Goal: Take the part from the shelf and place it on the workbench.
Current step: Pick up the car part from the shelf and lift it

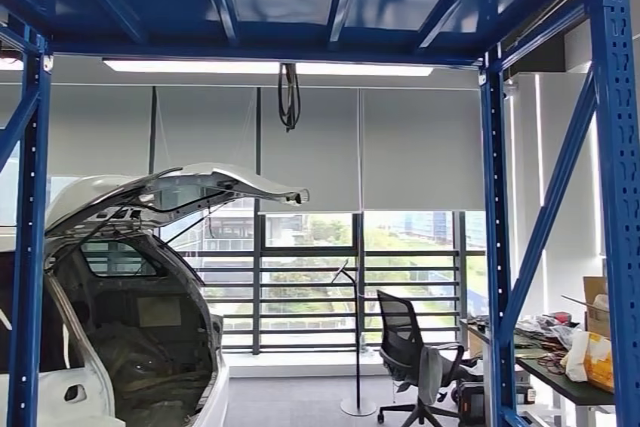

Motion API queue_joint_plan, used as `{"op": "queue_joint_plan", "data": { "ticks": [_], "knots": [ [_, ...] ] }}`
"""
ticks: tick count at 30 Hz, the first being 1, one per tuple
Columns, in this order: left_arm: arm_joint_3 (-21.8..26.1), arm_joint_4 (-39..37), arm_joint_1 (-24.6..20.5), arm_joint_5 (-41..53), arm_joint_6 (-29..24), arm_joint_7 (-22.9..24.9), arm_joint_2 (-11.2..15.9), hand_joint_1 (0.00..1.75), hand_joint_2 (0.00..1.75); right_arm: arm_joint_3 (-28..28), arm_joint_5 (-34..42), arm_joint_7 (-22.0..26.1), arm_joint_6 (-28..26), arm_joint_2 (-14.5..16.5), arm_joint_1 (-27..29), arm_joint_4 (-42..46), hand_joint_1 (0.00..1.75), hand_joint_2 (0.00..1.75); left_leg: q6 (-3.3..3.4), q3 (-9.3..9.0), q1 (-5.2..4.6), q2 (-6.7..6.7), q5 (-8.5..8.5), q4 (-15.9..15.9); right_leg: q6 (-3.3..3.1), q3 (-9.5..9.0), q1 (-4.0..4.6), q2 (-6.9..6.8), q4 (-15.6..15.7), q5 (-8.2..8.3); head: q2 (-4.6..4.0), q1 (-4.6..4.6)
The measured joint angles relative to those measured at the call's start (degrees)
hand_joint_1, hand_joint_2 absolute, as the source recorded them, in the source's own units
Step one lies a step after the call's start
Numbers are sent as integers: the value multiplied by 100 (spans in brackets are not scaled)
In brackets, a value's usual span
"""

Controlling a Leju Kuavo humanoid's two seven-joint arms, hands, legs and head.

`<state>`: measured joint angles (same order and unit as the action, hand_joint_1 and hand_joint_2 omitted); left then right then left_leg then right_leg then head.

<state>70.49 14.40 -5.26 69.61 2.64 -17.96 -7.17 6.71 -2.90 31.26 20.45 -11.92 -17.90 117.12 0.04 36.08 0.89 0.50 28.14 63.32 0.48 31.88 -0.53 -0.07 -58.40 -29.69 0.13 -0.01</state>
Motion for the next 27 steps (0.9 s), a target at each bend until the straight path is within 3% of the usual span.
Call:
{"op": "queue_joint_plan", "data": {
  "ticks": [2,6,7,9,10,11,12,13,15,16,20,22,25,26,27],
  "knots": [
    [0,-1,-12,0,0,-2,-1,0,0,-4,15,-3,8,-2,-3,-1,0,0,37,-124,-35,-10,-44,-309,57,-8,6,4,0,-29,0,-1],
    [1,1,-11,-1,-5,-12,2,0,0,-11,132,-25,70,-11,-9,1,0,0,110,-189,-28,6,-6,-425,187,28,-18,4,-111,-136,0,-1],
    [1,1,-17,-2,-7,-16,3,0,0,-14,158,-34,84,-16,-11,-2,0,0,135,-215,-19,7,-1,-443,210,135,-22,5,-343,-251,0,-1],
    [2,-1,-27,-4,-9,-26,7,0,0,-17,185,-46,105,-24,-1,-13,0,0,178,-244,-27,7,27,-447,237,550,-25,5,-1098,-534,0,-1],
    [2,-1,-25,-3,-7,-28,7,0,0,-18,186,-49,109,-25,10,-22,0,0,191,-261,-34,7,43,-446,244,763,-26,5,-1431,-611,0,-1],
    [2,-1,-21,-2,-5,-30,7,0,0,-19,186,-49,110,-26,18,-29,0,0,200,-284,-40,10,64,-445,248,901,-25,5,-1595,-583,0,-1],
    [2,-1,-16,-1,-5,-31,7,0,0,-21,185,-48,110,-27,20,-35,0,0,201,-320,-44,17,90,-445,243,927,-24,5,-1529,-440,0,-1],
    [2,-1,-14,0,-4,-32,7,0,0,-24,183,-48,110,-27,20,-38,0,0,196,-367,-46,26,121,-445,230,848,-20,7,-1258,-206,0,-1],
    [2,-2,-20,0,-4,-38,6,0,0,-30,178,-45,110,-29,12,-40,0,0,171,-459,-54,44,191,-448,173,565,5,12,-527,228,0,-2],
    [2,-4,-25,0,-3,-42,5,0,0,-34,173,-45,110,-32,3,-41,0,0,147,-482,-57,51,219,-449,133,451,22,14,-264,314,1,-2],
    [2,-13,-27,2,4,-47,5,0,0,-59,166,-37,110,-46,-3,-34,0,0,36,-505,-54,50,283,-478,12,332,41,23,-30,246,0,-2],
    [2,-15,-35,3,5,-55,6,0,0,-68,169,-22,107,-48,1,-24,0,0,-11,-419,-51,38,411,-269,-38,263,13,8,36,233,0,-2],
    [2,-15,-17,6,-2,-58,7,0,0,-69,171,1,92,-47,61,-19,0,0,-64,166,-30,29,763,733,-84,176,4,-19,59,169,0,-1],
    [2,-15,-2,7,-5,-55,7,0,0,-71,168,13,81,-46,96,-19,0,0,-80,347,-21,26,776,973,-85,145,4,-19,59,139,0,-1],
    [2,-15,11,7,-8,-52,8,0,0,-75,163,31,68,-45,128,-19,0,0,-94,434,-11,22,676,1015,-78,105,2,-16,58,106,0,-1]
  ]
}}
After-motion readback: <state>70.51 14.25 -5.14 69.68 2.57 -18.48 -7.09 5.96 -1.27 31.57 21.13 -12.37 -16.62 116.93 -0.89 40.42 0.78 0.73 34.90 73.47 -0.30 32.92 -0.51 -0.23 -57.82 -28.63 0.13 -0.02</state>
